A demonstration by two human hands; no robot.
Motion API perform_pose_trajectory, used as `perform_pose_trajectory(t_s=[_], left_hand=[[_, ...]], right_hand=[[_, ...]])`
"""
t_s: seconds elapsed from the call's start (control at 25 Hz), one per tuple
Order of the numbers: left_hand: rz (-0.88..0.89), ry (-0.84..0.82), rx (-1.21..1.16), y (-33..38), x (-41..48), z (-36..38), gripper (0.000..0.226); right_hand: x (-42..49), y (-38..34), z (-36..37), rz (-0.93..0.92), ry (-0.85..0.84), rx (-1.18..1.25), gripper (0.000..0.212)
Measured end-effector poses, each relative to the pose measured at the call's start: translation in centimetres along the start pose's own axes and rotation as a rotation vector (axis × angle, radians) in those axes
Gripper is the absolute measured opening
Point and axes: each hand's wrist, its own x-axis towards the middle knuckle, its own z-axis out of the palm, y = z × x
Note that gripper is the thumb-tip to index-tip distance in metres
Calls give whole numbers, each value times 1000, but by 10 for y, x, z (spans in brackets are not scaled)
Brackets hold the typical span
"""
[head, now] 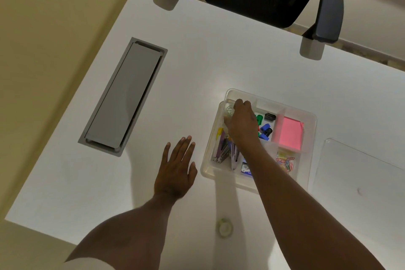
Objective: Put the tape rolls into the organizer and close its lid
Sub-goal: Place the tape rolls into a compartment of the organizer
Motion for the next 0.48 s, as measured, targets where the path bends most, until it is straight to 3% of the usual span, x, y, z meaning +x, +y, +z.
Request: perform_pose_trajectory(t_s=[0.28, 0.48], left_hand=[[8, 3, 25, -1, 0, 1, 64], [17, 6, 32, 0, 1, -1, 65]], right_hand=[[-74, 1, 16, 19, 333, 261, 22], [-145, 5, 48, -28, 393, 451, 23]])
